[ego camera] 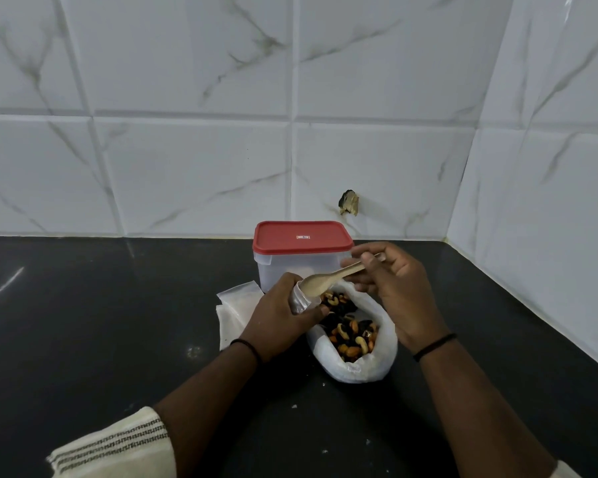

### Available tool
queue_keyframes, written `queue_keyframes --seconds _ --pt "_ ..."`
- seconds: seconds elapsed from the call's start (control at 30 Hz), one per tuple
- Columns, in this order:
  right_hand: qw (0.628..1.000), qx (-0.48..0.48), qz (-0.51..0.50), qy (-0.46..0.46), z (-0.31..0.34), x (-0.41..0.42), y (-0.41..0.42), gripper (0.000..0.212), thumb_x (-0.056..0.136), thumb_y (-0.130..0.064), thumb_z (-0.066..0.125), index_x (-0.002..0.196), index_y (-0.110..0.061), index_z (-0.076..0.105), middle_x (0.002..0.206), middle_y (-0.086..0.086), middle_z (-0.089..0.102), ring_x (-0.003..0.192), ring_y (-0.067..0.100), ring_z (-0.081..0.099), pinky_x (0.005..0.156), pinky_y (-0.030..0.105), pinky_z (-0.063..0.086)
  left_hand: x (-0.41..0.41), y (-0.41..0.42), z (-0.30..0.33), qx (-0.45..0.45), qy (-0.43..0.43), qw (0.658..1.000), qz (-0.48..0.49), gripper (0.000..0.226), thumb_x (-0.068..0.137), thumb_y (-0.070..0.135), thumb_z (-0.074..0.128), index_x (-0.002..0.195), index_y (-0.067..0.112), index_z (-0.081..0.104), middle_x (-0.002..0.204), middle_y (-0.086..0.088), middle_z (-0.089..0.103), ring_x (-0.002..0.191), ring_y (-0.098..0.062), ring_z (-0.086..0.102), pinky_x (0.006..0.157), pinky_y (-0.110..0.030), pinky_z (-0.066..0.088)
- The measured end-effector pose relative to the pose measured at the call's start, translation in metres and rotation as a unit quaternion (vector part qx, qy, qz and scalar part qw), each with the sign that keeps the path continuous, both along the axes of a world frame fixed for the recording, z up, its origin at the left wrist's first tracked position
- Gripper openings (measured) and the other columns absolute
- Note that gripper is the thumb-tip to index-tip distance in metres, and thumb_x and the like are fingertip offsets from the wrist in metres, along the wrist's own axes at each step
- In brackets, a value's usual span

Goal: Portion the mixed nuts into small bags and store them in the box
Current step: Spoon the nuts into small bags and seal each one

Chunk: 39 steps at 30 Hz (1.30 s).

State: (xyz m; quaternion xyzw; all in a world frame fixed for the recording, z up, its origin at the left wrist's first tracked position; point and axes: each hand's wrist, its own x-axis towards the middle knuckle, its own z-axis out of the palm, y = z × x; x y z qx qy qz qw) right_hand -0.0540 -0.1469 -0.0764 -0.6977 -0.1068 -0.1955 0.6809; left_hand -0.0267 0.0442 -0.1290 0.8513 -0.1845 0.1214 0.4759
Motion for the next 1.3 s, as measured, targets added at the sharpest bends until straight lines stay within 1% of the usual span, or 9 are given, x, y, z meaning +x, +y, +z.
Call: queue_keyframes --seconds 0.13,0.27,0.37,0.53,0.7,0.9,1.0,1.1,1.3 --pt "0.988 0.012 -0.149 0.032 -0.003 0.009 -0.013 0.016 0.101 -0.014 0.051 0.095 -0.015 0.066 0.087 0.007 0.077 0.075 0.022 0.074 0.063 0.028 0.055 0.000 0.000 0.000 0.013 -0.006 1.000 0.005 0.038 0.081 0.039 0.074 0.109 0.025 0.051 0.099 0.011 0.060 0.078 0.002 0.055 0.062 -0.008 0.040" --pt "0.953 -0.127 -0.266 0.063 -0.014 0.015 -0.024 0.021 0.098 -0.013 0.051 0.083 -0.024 0.062 0.076 -0.004 0.072 0.075 0.012 0.071 0.071 0.032 0.058 0.001 0.000 0.000 0.017 -0.001 1.000 0.006 0.039 0.083 0.039 0.072 0.112 0.024 0.051 0.103 0.011 0.060 0.086 -0.001 0.057 0.065 -0.010 0.040" --pt "0.925 -0.233 -0.297 0.052 -0.016 0.012 -0.021 0.020 0.098 -0.013 0.050 0.083 -0.023 0.060 0.079 -0.006 0.070 0.079 0.009 0.068 0.063 0.021 0.047 0.001 0.000 0.000 0.019 0.001 1.000 0.007 0.038 0.084 0.038 0.071 0.113 0.024 0.051 0.104 0.010 0.060 0.088 -0.003 0.058 0.067 -0.012 0.040" --pt "0.884 -0.337 -0.323 0.023 -0.012 0.008 -0.017 0.013 0.099 -0.019 0.050 0.093 -0.021 0.062 0.082 0.001 0.070 0.080 0.023 0.064 0.069 0.035 0.052 0.001 0.000 0.001 0.025 0.007 1.000 0.007 0.039 0.085 0.038 0.070 0.114 0.024 0.050 0.104 0.011 0.059 0.083 -0.002 0.056 0.064 -0.011 0.038" --pt "0.873 -0.376 -0.309 0.024 -0.011 0.004 -0.013 0.013 0.101 -0.021 0.049 0.096 -0.019 0.062 0.082 0.002 0.067 0.077 0.023 0.061 0.066 0.032 0.048 0.002 0.000 0.000 0.022 0.004 1.000 0.005 0.039 0.084 0.039 0.071 0.113 0.024 0.050 0.105 0.009 0.061 0.091 -0.004 0.058 0.069 -0.013 0.042" --pt "0.908 -0.286 -0.281 0.122 -0.017 0.011 -0.015 0.017 0.099 -0.023 0.051 0.087 -0.022 0.063 0.084 -0.005 0.064 0.075 0.013 0.057 0.058 0.024 0.040 0.001 0.000 0.000 0.023 -0.003 1.000 0.009 0.038 0.084 0.038 0.071 0.112 0.022 0.051 0.103 0.010 0.061 0.087 -0.003 0.058 0.066 -0.012 0.040" --pt "0.935 -0.180 -0.252 0.175 -0.029 0.020 -0.018 0.018 0.095 -0.025 0.057 0.080 -0.022 0.066 0.080 0.000 0.071 0.078 0.023 0.068 0.075 0.039 0.057 0.000 0.000 0.000 0.028 -0.006 1.000 0.011 0.038 0.085 0.039 0.071 0.113 0.023 0.050 0.103 0.011 0.060 0.085 -0.002 0.057 0.065 -0.010 0.038" --pt "0.947 -0.073 -0.233 0.209 -0.038 0.028 -0.022 0.017 0.089 -0.022 0.064 0.073 -0.020 0.069 0.074 0.005 0.073 0.076 0.028 0.070 0.079 0.047 0.059 -0.001 0.000 0.001 0.027 -0.006 1.000 0.008 0.037 0.085 0.038 0.070 0.112 0.022 0.050 0.102 0.010 0.059 0.087 -0.003 0.057 0.066 -0.012 0.041" --pt "0.942 0.028 -0.237 0.236 -0.037 0.030 -0.029 0.013 0.090 -0.011 0.058 0.083 -0.014 0.069 0.079 0.012 0.075 0.059 0.020 0.063 0.050 0.027 0.044 -0.002 0.000 0.001 0.020 -0.005 1.000 0.006 0.037 0.084 0.037 0.071 0.112 0.022 0.051 0.102 0.010 0.060 0.090 -0.003 0.058 0.070 -0.014 0.044"
